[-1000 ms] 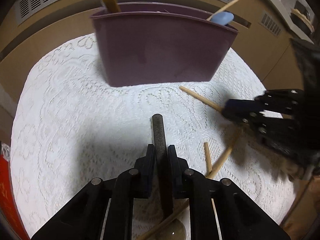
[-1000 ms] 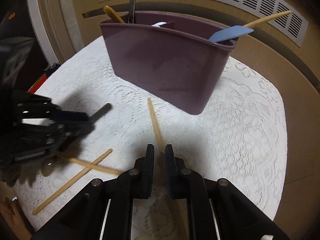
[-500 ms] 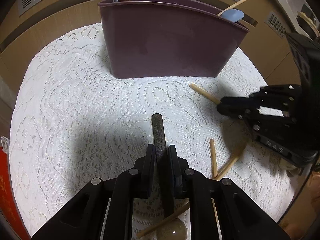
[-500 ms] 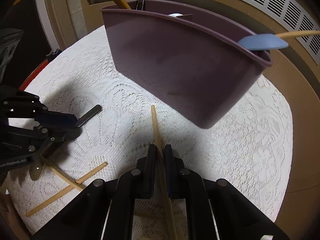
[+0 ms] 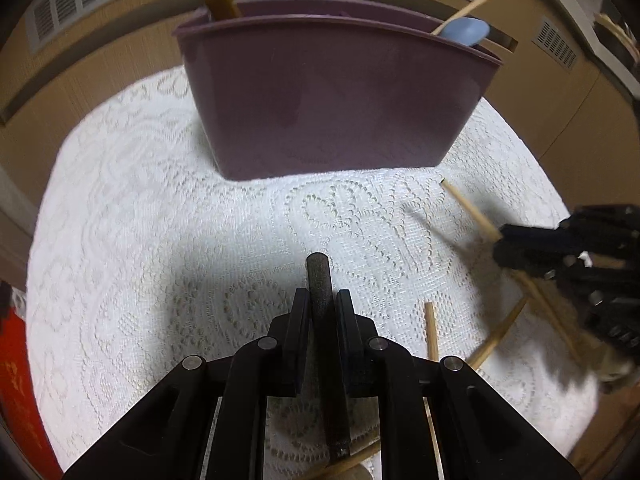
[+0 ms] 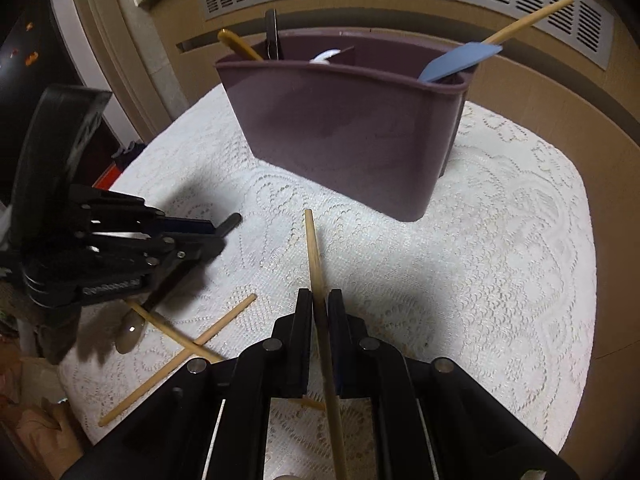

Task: Organize utensils
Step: 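Lift the spoon and chopstick, regrip the spoon handle with the left tool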

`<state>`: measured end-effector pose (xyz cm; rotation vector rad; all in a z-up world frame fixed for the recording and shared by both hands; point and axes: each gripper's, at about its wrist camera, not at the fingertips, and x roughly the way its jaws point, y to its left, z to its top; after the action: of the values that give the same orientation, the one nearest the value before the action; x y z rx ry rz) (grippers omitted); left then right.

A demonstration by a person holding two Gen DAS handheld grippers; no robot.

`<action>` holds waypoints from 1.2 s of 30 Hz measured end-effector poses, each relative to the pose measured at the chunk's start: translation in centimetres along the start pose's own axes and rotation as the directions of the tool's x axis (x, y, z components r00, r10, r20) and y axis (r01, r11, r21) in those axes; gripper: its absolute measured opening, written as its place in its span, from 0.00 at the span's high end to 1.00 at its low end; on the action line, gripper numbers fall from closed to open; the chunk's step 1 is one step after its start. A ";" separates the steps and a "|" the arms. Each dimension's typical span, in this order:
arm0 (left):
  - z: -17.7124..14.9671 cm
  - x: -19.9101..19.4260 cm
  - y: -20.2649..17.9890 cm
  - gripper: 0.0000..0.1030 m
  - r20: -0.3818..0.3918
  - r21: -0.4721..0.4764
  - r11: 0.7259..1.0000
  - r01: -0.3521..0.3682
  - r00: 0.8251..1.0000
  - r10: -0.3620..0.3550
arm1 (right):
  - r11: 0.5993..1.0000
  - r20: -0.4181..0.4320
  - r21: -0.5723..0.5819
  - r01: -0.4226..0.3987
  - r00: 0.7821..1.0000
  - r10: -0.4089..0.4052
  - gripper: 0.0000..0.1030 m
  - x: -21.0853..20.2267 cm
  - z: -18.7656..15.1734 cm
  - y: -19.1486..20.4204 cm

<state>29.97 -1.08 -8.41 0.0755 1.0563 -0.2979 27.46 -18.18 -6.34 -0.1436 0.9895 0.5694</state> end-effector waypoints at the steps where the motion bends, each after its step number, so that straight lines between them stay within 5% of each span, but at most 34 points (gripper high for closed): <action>1: -0.2 -0.1 -0.2 0.87 0.011 -0.004 1.000 -0.003 1.000 0.003 | 1.000 0.010 0.006 -0.001 1.000 0.001 0.91 -0.5 0.0 0.0; 9: -0.8 -6.7 0.2 0.88 0.193 -0.097 0.991 0.094 0.978 -0.074 | 0.995 0.132 0.088 -0.055 0.990 0.043 0.92 -5.7 -0.6 -0.6; 16: -0.9 -15.0 0.5 0.90 0.392 -0.078 0.986 0.149 0.914 -0.108 | 0.992 0.298 0.096 -0.079 0.954 0.048 0.92 -12.4 -0.7 1.1; 23: -0.9 -20.2 -0.1 0.90 0.498 -0.015 0.993 0.119 0.862 -0.096 | 0.998 0.405 0.032 0.047 0.913 -0.056 0.93 -16.9 1.2 3.8; 30: -1.5 -16.5 2.4 0.89 0.386 -0.120 0.985 0.125 0.920 -0.070 | 0.996 0.264 0.010 0.093 0.960 -0.092 0.92 -11.7 1.6 3.5; 36: -2.5 -10.4 4.6 0.86 0.216 -0.183 0.977 0.114 0.974 -0.073 | 0.995 0.042 0.043 0.087 0.995 -0.089 0.88 -2.9 1.6 1.7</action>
<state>24.44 5.97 -1.00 -0.1788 0.8763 -0.2804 26.58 -17.29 -2.89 -0.1372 0.9463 0.4698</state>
